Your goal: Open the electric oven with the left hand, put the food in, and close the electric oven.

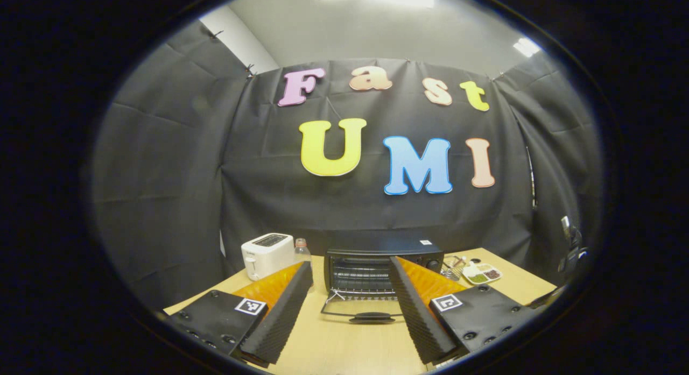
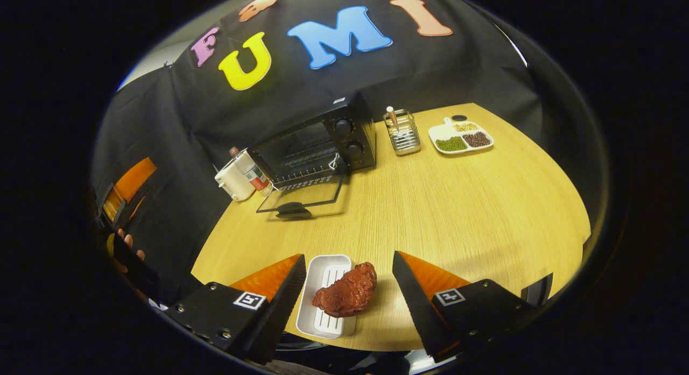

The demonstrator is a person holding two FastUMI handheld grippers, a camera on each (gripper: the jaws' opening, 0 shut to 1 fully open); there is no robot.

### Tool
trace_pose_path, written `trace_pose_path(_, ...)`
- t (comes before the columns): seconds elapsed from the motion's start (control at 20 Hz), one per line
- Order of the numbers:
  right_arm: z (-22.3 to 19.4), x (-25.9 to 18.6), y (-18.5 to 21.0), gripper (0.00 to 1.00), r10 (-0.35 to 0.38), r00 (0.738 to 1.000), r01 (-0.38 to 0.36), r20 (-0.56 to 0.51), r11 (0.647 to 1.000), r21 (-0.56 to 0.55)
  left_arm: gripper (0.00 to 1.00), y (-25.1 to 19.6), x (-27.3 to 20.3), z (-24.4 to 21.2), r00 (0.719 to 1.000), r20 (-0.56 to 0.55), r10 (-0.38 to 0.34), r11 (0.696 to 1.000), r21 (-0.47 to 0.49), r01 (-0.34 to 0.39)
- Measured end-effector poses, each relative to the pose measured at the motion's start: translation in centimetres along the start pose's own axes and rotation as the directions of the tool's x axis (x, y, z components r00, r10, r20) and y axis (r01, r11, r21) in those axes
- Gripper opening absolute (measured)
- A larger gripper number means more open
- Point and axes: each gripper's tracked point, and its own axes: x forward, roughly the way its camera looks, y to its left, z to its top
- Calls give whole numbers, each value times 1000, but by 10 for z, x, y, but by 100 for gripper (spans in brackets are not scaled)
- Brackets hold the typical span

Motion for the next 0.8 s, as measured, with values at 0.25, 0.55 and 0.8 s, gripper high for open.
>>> trace_pose_path(0.25, -25, 16, -8, 98, 10, 996, -3, -86, 996, 89, 100, 14, -6, 5, 999, 8, 32, 999, -4, -32)
trace_pose_path(0.55, -44, 26, -1, 68, 89, 984, -42, -152, 956, 290, 100, 27, -10, -8, 998, -20, 55, 998, -9, -55)
trace_pose_path(0.8, -42, 26, 0, 32, 85, 986, -36, -145, 950, 311, 100, 34, -6, -12, 998, -32, 63, 997, -44, -64)
